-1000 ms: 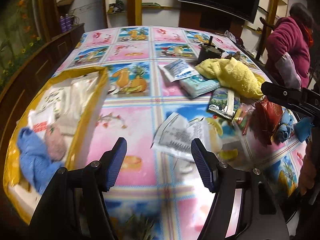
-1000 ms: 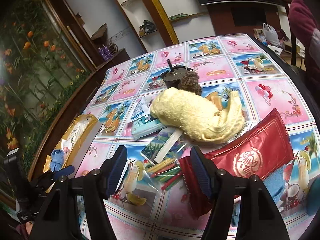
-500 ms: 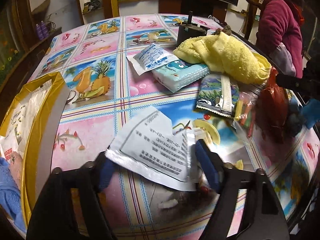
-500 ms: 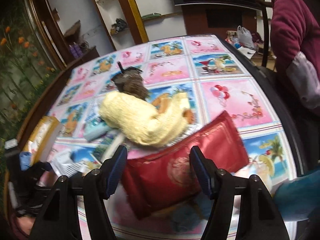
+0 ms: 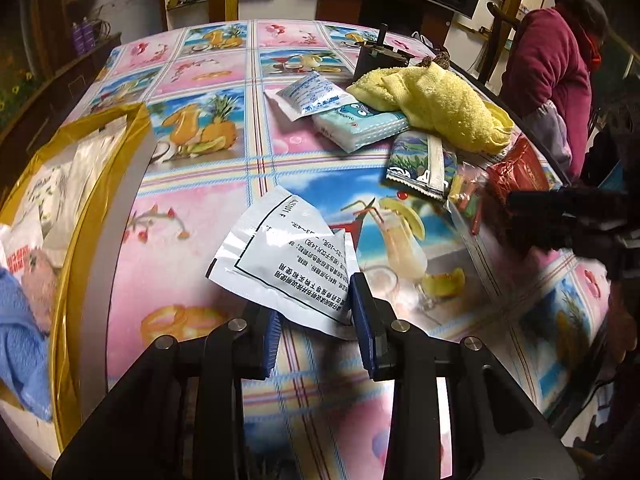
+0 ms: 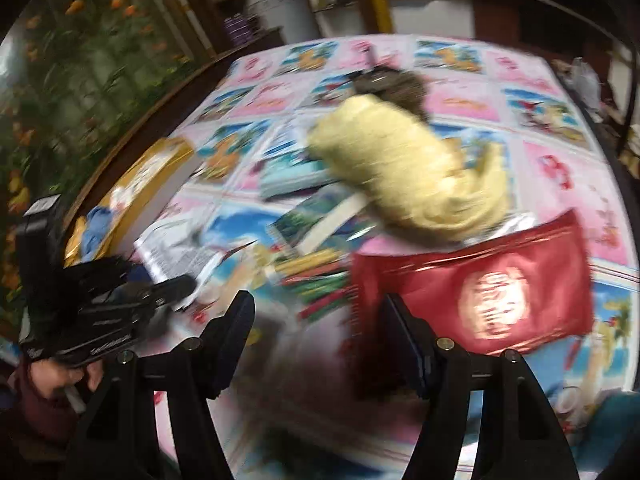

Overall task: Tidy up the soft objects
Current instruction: 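Reach left tool toward white paper sheet while right moves over red foil bag, then grasp the white paper sheet with left tool while right grasps yellow towel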

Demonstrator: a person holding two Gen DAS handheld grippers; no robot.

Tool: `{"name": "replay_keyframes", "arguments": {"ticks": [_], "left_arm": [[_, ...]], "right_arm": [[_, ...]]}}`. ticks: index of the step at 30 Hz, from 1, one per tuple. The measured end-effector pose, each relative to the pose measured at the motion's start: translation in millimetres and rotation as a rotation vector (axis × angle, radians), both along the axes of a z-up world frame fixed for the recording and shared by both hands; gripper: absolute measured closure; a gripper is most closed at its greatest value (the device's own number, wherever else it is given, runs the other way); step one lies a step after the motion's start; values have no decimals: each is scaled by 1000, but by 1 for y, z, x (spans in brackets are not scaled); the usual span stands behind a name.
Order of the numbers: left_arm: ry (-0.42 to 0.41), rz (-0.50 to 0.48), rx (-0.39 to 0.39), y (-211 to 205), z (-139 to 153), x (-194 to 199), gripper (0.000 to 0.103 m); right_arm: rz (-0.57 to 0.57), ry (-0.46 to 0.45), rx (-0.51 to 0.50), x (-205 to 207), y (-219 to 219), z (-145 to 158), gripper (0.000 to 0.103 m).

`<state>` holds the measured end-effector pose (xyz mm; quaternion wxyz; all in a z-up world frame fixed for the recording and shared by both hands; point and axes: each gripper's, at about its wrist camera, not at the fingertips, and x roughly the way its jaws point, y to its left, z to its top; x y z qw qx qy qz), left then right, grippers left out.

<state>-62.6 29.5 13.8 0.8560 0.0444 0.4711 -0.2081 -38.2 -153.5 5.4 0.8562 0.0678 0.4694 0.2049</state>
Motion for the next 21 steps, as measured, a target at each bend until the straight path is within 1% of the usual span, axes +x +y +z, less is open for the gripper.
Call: {"name": "replay_keyframes", "arguments": {"ticks": [1, 2, 4, 6, 8, 9, 10, 13, 15, 16, 18, 19, 21], "left_arm": [[13, -6, -18, 3, 1, -2, 72], [26, -9, -40, 6, 1, -4, 72], [41, -7, -90, 12, 4, -6, 72], [27, 4, -110, 15, 7, -6, 70], [9, 31, -87, 15, 8, -3, 64], [3, 38, -76, 13, 9, -1, 56], [-9, 39, -66, 10, 10, 2, 51], [-46, 45, -18, 0, 12, 13, 50], [-41, 45, -3, -6, 8, 23, 49], [-35, 45, -3, -9, 6, 28, 43], [-20, 42, 12, -14, -2, 35, 37], [-51, 38, 28, -17, -3, 35, 33], [-59, 24, 57, -24, -5, 36, 30]], "right_arm": [[30, 0, 24, -4, 6, 1, 37], [26, -30, 34, -9, 6, 7, 37], [-36, -80, 59, -14, -3, 19, 37], [-123, -126, 37, -14, -15, 31, 37], [-173, -152, 1, -9, -22, 38, 37], [-181, -154, -9, -6, -23, 41, 37], [-187, -159, -23, -2, -23, 42, 37], [-190, -179, -103, 21, -21, 46, 37], [-188, -177, -163, 37, -17, 45, 37], [-182, -171, -183, 47, -15, 43, 37], [-175, -146, -215, 65, -12, 35, 37], [-172, -137, -239, 72, -11, 31, 37], [-149, -116, -306, 83, -4, 20, 37]]}}
